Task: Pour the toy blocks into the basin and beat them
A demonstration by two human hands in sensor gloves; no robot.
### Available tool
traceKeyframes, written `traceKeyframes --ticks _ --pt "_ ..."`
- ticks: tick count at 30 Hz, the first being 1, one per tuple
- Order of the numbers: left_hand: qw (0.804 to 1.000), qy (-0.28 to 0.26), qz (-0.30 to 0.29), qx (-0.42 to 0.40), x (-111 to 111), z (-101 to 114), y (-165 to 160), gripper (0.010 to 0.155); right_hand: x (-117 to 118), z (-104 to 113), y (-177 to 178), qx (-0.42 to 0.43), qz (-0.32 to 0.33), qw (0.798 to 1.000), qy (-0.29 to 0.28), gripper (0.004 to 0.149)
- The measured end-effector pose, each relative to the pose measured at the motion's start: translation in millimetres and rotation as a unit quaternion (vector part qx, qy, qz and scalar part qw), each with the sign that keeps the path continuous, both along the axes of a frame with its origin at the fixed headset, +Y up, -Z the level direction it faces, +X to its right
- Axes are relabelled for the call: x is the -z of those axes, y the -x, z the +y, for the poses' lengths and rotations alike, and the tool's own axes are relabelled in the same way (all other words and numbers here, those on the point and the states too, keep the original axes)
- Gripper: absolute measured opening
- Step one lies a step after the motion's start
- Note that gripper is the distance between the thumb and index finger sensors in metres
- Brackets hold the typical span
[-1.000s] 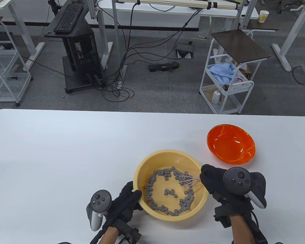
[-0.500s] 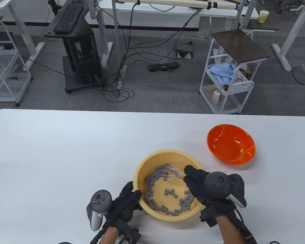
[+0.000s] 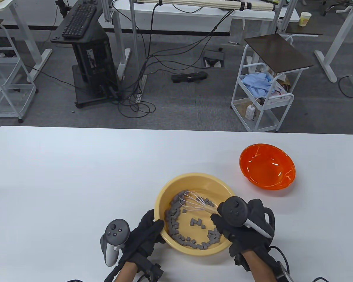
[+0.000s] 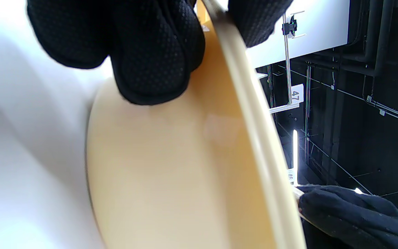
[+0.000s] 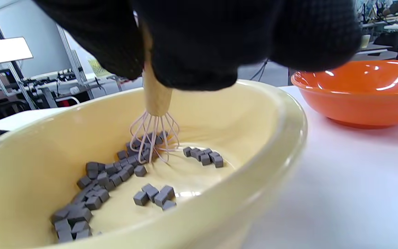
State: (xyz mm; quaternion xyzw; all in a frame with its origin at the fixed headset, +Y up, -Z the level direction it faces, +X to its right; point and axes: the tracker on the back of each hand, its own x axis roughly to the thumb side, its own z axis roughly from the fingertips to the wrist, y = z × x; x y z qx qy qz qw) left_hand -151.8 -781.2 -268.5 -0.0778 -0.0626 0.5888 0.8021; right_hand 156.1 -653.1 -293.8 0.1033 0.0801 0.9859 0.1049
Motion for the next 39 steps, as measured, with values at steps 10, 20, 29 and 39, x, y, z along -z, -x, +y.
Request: traceKeyframes --ticks 10,20,29,39 --pt "1.000 -0.001 -0.007 0.006 -0.3 -0.6 0.9 0.070 -30.0 19.0 -49.5 0.063 -0.005 0.997 -0.041 0.051" --pt "1.000 -0.004 -0.006 0.011 -1.0 -0.9 0.1 0.070 -79.8 -1.4 -112.9 0.128 -0.023 0.987 -0.098 0.051" --pt "1.000 -0.003 -0.007 0.009 -1.2 -1.4 0.2 0.069 -94.1 -40.5 -136.9 0.156 -0.046 0.987 -0.007 0.052" --pt "1.000 -0.013 -0.006 0.028 -2.0 1.5 1.9 0.070 -91.7 -48.8 -135.6 0.147 -0.025 0.989 0.009 0.054"
